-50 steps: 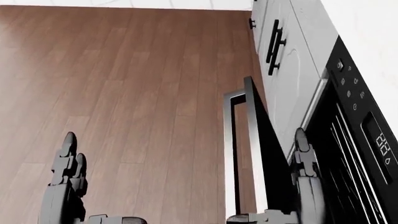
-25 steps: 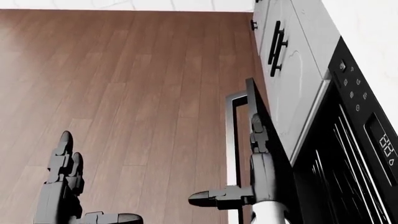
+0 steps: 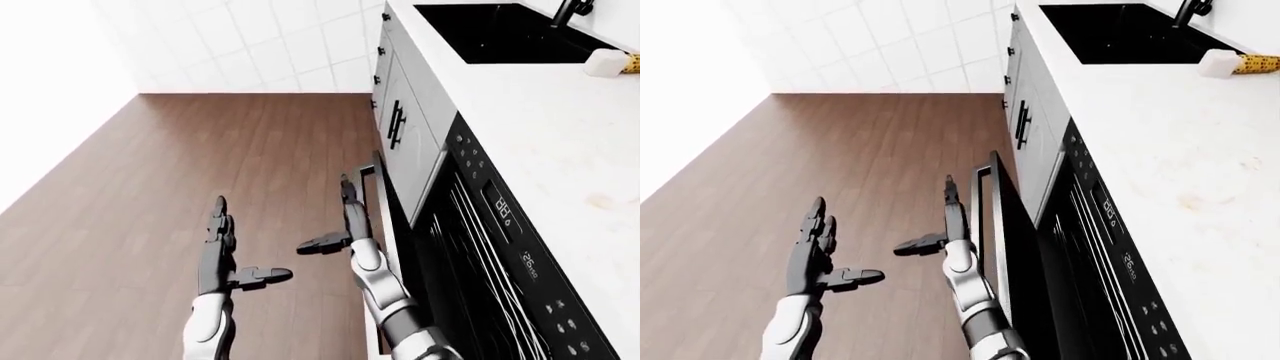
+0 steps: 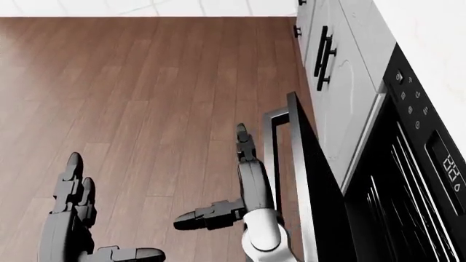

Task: Close the dishwasher door

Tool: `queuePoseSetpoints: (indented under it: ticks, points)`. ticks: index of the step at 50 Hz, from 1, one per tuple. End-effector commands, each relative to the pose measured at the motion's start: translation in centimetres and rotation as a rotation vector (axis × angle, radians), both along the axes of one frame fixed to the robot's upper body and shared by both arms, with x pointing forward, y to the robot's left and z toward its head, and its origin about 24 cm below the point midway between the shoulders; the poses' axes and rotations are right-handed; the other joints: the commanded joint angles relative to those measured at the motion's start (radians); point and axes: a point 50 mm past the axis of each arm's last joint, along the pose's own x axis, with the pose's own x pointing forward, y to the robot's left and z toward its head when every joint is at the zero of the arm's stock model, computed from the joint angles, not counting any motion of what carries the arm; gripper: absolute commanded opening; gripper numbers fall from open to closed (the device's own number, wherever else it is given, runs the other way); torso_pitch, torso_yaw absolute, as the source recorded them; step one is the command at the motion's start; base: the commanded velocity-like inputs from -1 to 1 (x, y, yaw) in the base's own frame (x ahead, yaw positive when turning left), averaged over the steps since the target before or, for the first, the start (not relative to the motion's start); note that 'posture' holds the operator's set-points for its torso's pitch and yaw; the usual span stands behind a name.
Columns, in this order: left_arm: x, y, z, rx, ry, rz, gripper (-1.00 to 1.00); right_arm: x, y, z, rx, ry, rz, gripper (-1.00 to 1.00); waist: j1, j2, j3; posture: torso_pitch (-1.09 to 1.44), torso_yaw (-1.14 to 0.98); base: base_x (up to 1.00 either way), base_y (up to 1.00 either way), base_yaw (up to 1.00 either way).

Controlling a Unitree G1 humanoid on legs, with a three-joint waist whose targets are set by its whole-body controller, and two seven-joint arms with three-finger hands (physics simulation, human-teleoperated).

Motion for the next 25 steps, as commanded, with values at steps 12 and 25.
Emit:
queuePoseSetpoints:
  ticks: [12,25]
  points:
    - [0.3,-0.1,1.7,0.009,-0.086,-0.007,1.0,1.9,0.9,-0.3,0.065,-0.02,0.037,1.0,-0.005,0.011,-0.023,0.0,0.0,0.0,0.0,0.0]
    - [0.2,-0.3,1.5,0.01,-0.082,-0.012,1.0,0.2,0.3,-4.0,0.134,0.198,0.044,1.0,-0.002,0.004,-0.021,0.0,0.0,0.0,0.0,0.0]
